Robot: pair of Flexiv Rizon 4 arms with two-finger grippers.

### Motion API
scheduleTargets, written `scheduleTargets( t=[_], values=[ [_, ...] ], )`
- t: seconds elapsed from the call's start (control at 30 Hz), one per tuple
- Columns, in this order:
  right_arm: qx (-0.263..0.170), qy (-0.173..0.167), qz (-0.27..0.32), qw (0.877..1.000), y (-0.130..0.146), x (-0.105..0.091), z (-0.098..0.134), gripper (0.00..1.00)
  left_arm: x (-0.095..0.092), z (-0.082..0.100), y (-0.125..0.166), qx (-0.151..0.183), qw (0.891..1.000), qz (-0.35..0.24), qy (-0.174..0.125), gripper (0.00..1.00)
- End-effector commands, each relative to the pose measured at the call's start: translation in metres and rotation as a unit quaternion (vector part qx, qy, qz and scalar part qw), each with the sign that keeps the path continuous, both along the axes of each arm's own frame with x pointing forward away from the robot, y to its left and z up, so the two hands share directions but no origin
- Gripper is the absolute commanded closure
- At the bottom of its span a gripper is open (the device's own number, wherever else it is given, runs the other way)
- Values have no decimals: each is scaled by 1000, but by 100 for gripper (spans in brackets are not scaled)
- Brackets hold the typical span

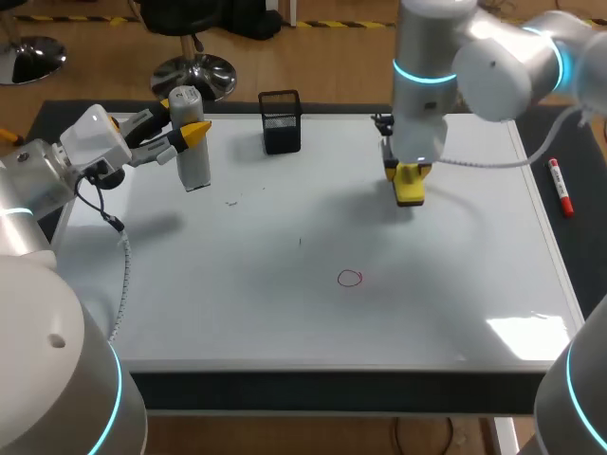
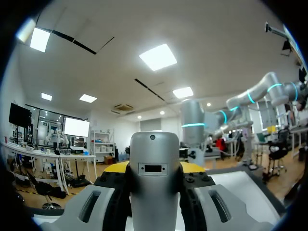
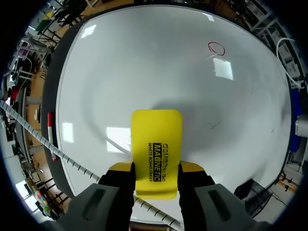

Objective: Pick up the inspection probe, press it on each red-marked spot on the whiteboard one by one, put down the probe, pick up the eraser, and wipe off all the red marks.

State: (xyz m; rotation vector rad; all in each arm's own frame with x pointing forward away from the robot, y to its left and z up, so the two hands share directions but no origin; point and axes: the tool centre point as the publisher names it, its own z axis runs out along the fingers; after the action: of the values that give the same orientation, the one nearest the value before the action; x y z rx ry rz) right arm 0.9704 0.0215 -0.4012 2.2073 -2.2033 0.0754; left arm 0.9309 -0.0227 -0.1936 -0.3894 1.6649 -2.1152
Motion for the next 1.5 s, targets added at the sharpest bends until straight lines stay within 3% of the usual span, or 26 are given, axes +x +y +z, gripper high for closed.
scheduleTargets(
  t=[0.03, 0.4, 0.57, 0.8, 1.03, 1.5],
  values=[
    [0, 5, 0, 1000, -14, 11, 8, 100, 0, 0, -1, -1, 1000, 1, -1, 100],
    [-19, 10, -47, 999, -62, 50, 25, 100, 0, 0, -1, -1, 1000, 1, -1, 100],
    [7, 12, -74, 997, -81, 71, 27, 100, 0, 0, -1, -1, 1000, 1, -1, 100],
    [7, 15, -92, 996, -98, 92, 27, 100, 0, 0, -1, -1, 1000, 1, -1, 100],
    [7, 10, -96, 995, -102, 102, 31, 100, 0, 0, -1, -1, 1000, 1, -1, 100],
    [3, -1, -103, 995, -102, 100, 35, 100, 0, 0, -1, -1, 1000, 1, -1, 100]
  ],
)
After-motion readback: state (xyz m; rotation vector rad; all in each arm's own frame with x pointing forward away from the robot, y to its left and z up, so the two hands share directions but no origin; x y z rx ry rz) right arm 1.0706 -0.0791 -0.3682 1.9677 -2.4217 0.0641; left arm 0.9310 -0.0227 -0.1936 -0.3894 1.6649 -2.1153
